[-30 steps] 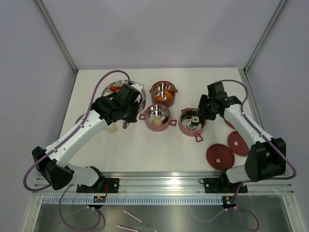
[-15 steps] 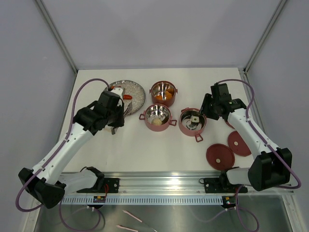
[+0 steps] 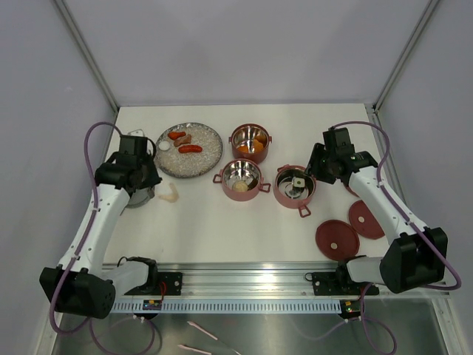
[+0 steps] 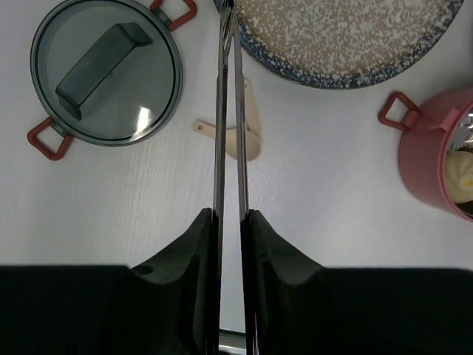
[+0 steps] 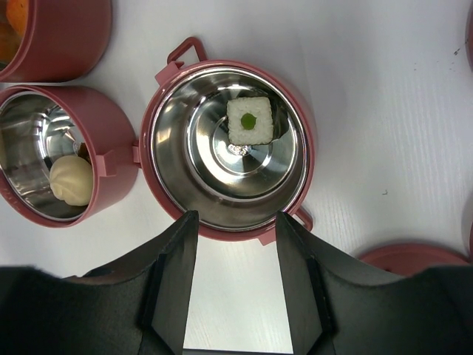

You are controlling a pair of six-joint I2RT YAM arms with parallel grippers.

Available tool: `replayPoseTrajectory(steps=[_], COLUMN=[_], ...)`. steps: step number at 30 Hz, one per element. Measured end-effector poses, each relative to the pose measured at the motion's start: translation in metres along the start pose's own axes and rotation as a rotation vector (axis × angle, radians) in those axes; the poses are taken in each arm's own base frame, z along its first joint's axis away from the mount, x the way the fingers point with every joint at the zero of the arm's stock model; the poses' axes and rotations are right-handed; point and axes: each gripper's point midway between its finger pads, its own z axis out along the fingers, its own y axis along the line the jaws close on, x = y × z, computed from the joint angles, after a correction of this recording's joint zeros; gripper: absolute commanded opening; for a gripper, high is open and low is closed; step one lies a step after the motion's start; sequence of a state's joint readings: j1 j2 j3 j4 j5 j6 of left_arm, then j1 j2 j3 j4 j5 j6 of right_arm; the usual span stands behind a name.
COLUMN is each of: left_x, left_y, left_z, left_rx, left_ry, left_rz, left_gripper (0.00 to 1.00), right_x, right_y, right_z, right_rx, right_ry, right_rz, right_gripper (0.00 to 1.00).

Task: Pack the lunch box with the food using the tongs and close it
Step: Place the clamp at the center of the board.

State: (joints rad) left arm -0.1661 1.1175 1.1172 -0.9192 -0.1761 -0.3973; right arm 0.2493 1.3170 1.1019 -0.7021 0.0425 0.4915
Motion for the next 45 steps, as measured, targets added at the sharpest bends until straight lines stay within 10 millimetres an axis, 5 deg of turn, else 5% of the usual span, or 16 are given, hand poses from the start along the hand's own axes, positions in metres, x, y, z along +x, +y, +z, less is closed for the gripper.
replayPoseTrajectory(steps=[6,18,29,37,45], left_x=[0.001,0.101,0.131,0.127,0.132], left_y=[-0.020,-0.054,-0.071,-0.068,-0.067], left_z=[0.003,-0.016,0.001,0.010,0.014], left_rx=[0.140,0.375,0.333,0.266,0.245], left_ry=[0.006,0.143,0.240,0.211,0.235], left_rz=[-0.016,0.113,0.147,0.125,0.134], left_gripper=[0.20,0.19,0.24,0.64,0.66], right_x=[0.003,0.008,0.009,0.011,0.015], right_y=[-0.003,-0.004,-0.005,-0.007,-0.010], right_z=[-0.004,0.004,0.006,0.010,0.017], right_rx=[0.002,0.012,0.018,0.026,0.045], right_ry=[-0.006,0.018,0.025,0.038,0.059], right_rz=[0.001,0.007,0.006,0.001,-0.008], right_gripper=[0.54,0.54,0.54,0.54,0.54])
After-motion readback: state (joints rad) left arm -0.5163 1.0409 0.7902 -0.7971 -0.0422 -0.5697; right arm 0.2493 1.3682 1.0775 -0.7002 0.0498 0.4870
